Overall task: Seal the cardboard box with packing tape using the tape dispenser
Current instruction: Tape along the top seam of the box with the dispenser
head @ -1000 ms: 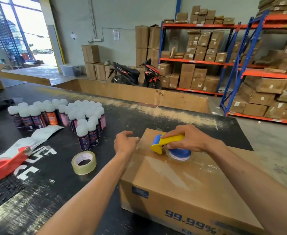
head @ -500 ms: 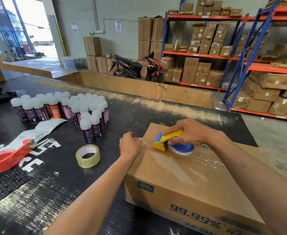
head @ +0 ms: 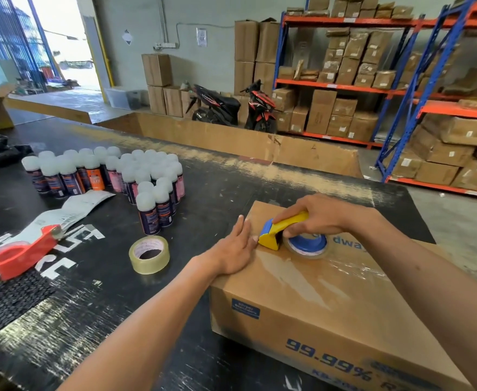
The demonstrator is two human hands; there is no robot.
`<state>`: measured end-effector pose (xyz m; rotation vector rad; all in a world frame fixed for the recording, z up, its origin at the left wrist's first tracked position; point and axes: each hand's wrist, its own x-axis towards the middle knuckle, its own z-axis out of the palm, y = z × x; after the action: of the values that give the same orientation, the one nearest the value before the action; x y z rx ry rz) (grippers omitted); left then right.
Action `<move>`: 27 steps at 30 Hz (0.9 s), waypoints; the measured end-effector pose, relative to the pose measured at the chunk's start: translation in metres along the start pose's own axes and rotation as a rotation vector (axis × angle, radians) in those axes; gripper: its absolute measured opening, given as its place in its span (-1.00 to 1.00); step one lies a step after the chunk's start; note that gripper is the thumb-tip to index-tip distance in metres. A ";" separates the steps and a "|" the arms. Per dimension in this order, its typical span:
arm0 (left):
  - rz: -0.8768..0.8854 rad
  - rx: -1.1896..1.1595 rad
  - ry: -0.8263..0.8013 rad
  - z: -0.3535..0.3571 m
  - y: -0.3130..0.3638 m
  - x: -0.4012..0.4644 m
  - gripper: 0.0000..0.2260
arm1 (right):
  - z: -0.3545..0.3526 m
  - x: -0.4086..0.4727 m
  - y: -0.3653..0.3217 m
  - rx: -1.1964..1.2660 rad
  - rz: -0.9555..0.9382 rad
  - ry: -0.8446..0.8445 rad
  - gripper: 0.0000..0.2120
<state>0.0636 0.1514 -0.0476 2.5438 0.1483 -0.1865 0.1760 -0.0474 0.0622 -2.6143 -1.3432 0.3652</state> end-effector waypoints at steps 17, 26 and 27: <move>0.030 0.115 -0.041 -0.005 0.004 -0.003 -0.37 | -0.006 -0.074 0.053 -0.205 0.041 -0.007 -0.57; 0.253 0.502 -0.049 0.032 0.050 0.004 -0.02 | -0.003 -0.067 0.056 -0.234 0.072 -0.023 -0.57; 0.245 0.504 -0.052 0.034 0.049 0.006 -0.01 | -0.002 -0.066 0.056 -0.209 0.079 -0.029 -0.58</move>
<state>0.0732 0.0917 -0.0499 3.0212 -0.2643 -0.2144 0.1829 -0.1340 0.0583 -2.8491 -1.3582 0.2893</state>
